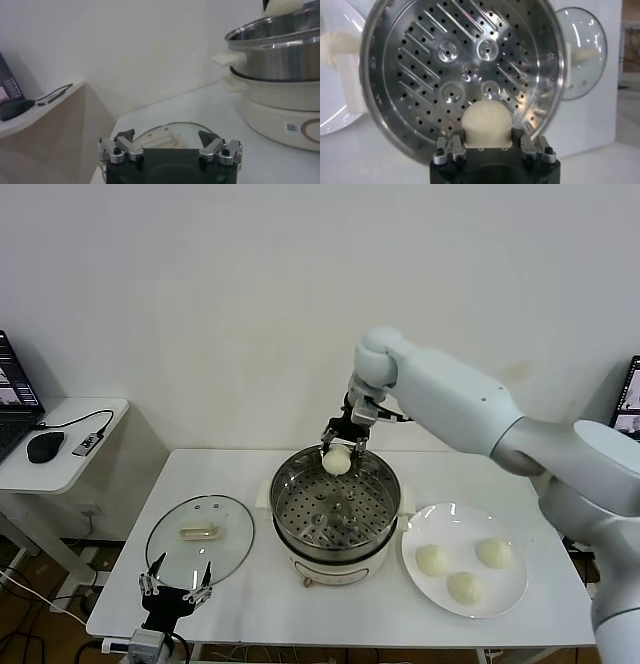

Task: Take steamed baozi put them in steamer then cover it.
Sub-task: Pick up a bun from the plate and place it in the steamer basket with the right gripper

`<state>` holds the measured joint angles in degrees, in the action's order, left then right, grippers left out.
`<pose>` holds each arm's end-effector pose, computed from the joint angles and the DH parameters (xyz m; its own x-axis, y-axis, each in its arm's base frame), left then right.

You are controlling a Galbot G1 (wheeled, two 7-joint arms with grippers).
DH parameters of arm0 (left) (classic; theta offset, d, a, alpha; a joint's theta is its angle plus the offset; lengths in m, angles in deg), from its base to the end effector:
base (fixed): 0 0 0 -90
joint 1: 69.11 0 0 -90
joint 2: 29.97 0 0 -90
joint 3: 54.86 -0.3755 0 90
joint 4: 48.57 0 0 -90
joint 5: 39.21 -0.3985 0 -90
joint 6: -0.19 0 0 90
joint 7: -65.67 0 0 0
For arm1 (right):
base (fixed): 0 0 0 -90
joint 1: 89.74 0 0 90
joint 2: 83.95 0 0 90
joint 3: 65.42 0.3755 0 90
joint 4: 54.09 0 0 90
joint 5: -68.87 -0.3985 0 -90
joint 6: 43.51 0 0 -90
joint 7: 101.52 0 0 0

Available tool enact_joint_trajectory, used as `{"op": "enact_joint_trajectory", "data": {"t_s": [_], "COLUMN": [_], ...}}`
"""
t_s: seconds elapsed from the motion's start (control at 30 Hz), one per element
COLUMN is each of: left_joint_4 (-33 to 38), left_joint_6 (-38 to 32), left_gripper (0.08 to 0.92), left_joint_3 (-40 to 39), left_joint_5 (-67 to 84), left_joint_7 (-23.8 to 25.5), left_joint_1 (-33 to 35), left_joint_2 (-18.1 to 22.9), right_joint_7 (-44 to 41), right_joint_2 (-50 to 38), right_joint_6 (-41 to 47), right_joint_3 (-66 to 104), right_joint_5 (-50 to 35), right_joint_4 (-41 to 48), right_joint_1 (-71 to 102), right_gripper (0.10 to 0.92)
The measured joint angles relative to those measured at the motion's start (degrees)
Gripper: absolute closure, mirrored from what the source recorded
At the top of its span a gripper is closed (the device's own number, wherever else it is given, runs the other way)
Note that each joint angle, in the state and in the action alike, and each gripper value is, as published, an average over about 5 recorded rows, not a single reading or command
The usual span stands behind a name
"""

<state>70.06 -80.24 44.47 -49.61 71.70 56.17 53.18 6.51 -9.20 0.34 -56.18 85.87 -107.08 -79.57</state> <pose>0.1798 0.0783 -0.3434 -0.9568 -0.0435 0.2875 0.0577 0.9406 0.3346 0.6747 0.1412 -0.0691 -0.0798 -0.2295 0.9700 -0.1002 -0.9664 -0.2369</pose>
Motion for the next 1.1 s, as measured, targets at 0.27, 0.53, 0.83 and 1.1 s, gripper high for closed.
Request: {"op": "enact_joint_trajectory", "data": {"t_s": [0.27,0.53,0.83,1.1], "left_joint_4": [-0.72,-1.28,-1.66,-1.97], "left_joint_6": [-0.07,-0.16,-0.2,-0.21], "left_gripper": [0.177,0.177,0.177,0.177], "left_joint_3": [-0.28,-0.59,-0.78,-0.95], "left_joint_5": [0.07,0.09,0.09,0.05], "left_joint_7": [-0.06,-0.17,-0.2,-0.13], "left_joint_1": [-0.09,-0.33,-0.4,-0.66], "left_joint_2": [0.04,0.17,0.33,0.39], "right_joint_7": [2.79,4.88,6.66,6.95], "right_joint_2": [1.02,1.43,2.33,2.0], "right_joint_6": [-0.64,-0.92,-0.57,1.55], "right_joint_3": [1.04,1.59,1.98,1.21], "right_joint_5": [5.19,9.16,11.42,11.19], "right_joint_4": [1.26,2.5,3.62,3.14], "right_joint_1": [2.11,3.49,4.71,4.48], "right_gripper": [0.457,0.451,0.456,0.327]}}
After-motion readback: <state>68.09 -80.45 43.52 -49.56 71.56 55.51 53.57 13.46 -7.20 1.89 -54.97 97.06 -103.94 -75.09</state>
